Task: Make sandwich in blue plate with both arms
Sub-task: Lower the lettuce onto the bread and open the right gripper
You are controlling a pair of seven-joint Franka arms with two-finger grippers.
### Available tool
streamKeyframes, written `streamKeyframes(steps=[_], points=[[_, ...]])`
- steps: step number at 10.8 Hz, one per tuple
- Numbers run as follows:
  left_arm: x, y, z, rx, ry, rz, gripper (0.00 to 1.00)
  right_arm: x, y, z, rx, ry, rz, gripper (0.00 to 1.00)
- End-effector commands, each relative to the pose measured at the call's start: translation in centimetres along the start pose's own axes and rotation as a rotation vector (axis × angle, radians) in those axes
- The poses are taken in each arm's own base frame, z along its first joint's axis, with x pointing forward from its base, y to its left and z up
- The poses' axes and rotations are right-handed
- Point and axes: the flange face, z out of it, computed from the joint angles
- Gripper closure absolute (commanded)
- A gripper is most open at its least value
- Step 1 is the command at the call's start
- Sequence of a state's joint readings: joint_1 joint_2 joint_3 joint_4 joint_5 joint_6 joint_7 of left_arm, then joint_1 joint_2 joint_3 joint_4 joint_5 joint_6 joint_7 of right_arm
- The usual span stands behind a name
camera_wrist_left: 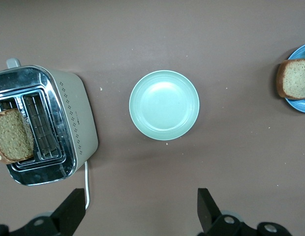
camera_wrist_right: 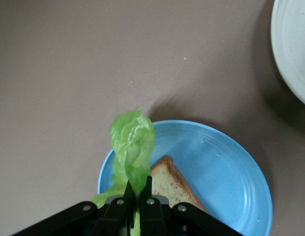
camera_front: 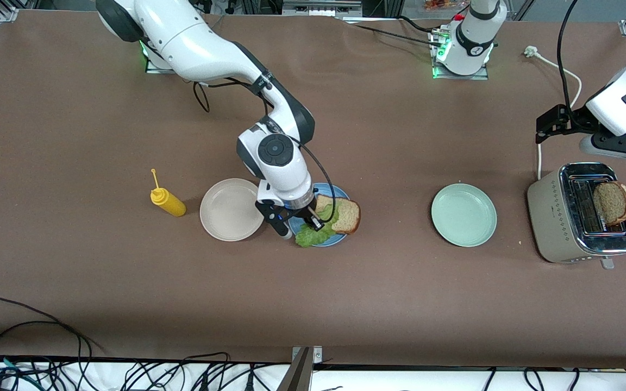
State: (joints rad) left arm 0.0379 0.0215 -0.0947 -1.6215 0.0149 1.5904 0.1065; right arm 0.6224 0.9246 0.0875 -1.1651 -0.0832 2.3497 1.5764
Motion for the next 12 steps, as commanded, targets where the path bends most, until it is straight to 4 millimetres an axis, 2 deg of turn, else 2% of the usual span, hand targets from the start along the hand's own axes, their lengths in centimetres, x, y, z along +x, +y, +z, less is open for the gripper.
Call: streamKeyframes(steps=[1, 2, 3, 4, 8, 12], points=[[0.1, 0.0, -0.5, -0.01, -0.003, -0.002, 0.0, -1.9, -0.6, 0.7, 0.026, 0.032, -0.014, 1.0], [0.1, 0.0, -0.5, -0.01, -0.003, -0.002, 0.0, -1.9, -0.6, 0.7, 0.026, 0.032, -0.014, 0.81], [0.1, -0.1, -0.5, -0.012, -0.006, -0.002, 0.0, -2.4, -0.6, 0.8, 0.025, 0.032, -0.021, 0.22], [0.1, -0.1, -0.5, -0.012, -0.006, -0.002, 0.0, -3.3, -0.5, 0.8, 0.022, 0.046, -0.051, 0.0], [0.1, -0.1, -0.4, -0.012, -0.007, -0.002, 0.0, -1.4, 0.0, 0.5, -0.042, 0.1, -0.263, 0.0], [0.1, -0.1, -0.5, -0.009, -0.006, -0.002, 0.0, 0.7, 0.2, -2.0, -0.136, 0.093, -0.447, 0.0]])
